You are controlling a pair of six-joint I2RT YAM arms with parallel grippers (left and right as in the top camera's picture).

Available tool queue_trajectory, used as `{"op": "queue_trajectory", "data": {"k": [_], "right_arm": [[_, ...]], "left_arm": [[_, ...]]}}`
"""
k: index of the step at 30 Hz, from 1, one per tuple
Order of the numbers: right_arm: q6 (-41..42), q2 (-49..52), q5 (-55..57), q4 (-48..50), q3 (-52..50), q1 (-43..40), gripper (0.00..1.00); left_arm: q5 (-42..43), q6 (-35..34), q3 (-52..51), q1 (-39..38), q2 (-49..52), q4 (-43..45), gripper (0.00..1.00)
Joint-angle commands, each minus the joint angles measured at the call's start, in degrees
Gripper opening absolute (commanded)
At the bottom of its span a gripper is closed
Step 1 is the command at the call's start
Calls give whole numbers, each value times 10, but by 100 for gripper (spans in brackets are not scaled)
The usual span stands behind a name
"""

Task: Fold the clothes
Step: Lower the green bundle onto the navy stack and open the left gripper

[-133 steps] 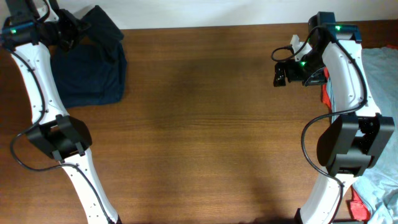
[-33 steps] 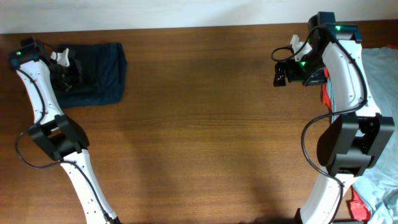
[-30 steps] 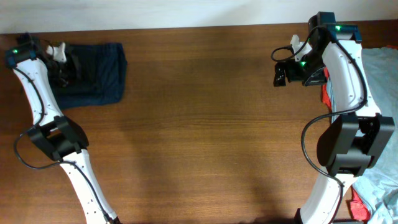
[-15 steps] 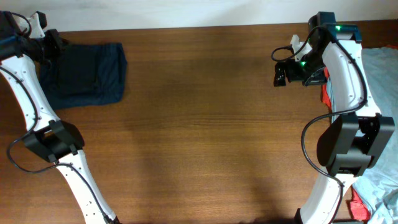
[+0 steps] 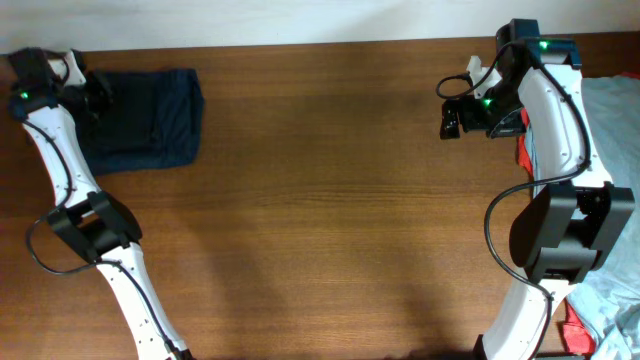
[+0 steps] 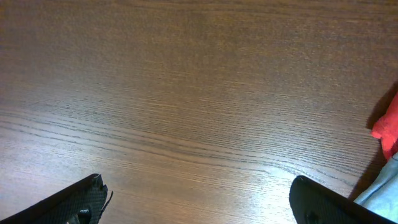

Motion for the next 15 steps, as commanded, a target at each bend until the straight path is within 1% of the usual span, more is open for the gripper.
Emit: {"op": "queue_trajectory", "data": {"k": [1,2,3,8,12,15], "right_arm": [[0,-14,7,-2,7,-2,99],[0,-14,7,-2,7,-2,99],[0,-14,7,-2,7,-2,99],[0,-14,7,-2,7,-2,99],[0,-14,7,-2,7,-2,99],[0,-14,7,-2,7,-2,99]], "left_arm": [[8,-43,0,20,35,16,0],[37,-36,0,24,37,24,0],[49,-31,0,27,37,27,0],[92,-37,27,31,14,34,0],[98,-57,27,30,-30,50,0],[96,-80,27,30,-37,76,0]]}}
